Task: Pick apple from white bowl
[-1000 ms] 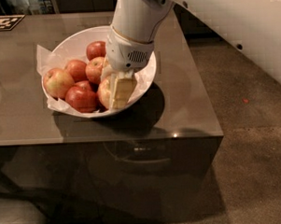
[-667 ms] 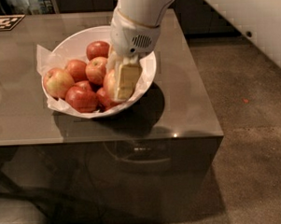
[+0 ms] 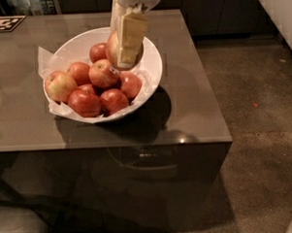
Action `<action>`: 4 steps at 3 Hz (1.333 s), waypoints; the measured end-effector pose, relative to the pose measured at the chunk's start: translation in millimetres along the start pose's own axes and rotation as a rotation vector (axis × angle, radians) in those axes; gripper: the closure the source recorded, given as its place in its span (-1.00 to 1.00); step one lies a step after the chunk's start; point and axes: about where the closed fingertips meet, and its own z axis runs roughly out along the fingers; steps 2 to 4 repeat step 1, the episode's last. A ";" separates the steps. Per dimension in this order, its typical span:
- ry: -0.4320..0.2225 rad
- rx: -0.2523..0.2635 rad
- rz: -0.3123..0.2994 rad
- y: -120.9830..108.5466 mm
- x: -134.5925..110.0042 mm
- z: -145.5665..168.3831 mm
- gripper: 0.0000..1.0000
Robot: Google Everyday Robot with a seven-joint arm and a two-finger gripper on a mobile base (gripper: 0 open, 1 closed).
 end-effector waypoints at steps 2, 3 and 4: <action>-0.019 0.033 -0.003 -7.3 -5.6 -1.8 1.00; -0.019 0.033 -0.003 -7.3 -5.6 -1.8 1.00; -0.019 0.033 -0.003 -7.3 -5.6 -1.8 1.00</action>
Offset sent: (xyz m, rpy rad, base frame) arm 0.0000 0.0000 0.0000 0.0000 0.0000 0.0000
